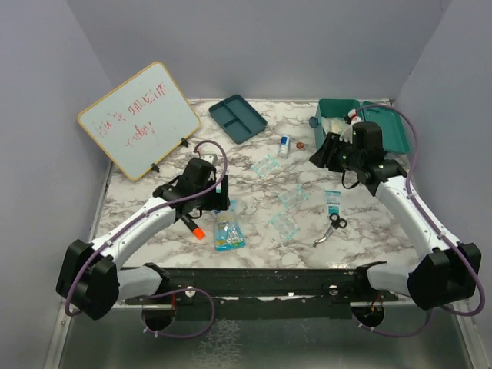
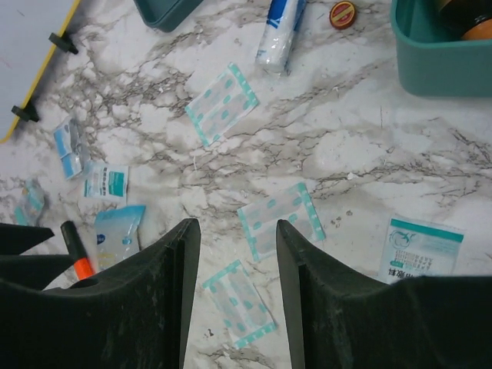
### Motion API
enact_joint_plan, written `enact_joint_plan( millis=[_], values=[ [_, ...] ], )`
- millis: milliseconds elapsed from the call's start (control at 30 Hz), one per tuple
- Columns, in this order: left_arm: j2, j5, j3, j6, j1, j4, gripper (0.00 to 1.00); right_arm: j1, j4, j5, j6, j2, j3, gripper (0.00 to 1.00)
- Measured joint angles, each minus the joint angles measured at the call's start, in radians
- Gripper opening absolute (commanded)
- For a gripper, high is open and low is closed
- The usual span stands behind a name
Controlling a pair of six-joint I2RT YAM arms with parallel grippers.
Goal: Organize the medicine kit
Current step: Pick up the medical item at the center of the board.
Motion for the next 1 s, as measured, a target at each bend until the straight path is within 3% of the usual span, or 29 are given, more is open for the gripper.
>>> enact_joint_plan(
  millis=[167, 267, 700, 900, 1000],
  values=[
    [0.093, 0.023, -0.024, -0.044, 0.0, -0.001, 0.75, 0.0, 0.028, -0.045, 0.015, -0.047, -0.077, 0.48],
    [0.159, 0.037, -0.024, -0.065, 0.0, 0.003, 0.64, 0.0, 0.044, -0.068, 0.026, -0.051, -0.109, 0.48],
    [0.217, 0.05, -0.024, -0.101, 0.0, 0.014, 0.61, 0.0, 0.112, -0.121, 0.058, -0.073, -0.142, 0.47],
    [0.236, 0.064, -0.025, -0.106, 0.0, 0.027, 0.5, 0.028, 0.14, -0.135, 0.097, -0.073, -0.199, 0.47],
    [0.248, 0.078, -0.027, -0.113, 0.0, 0.043, 0.39, 0.065, 0.153, -0.135, 0.108, -0.073, -0.2, 0.47]
  ],
)
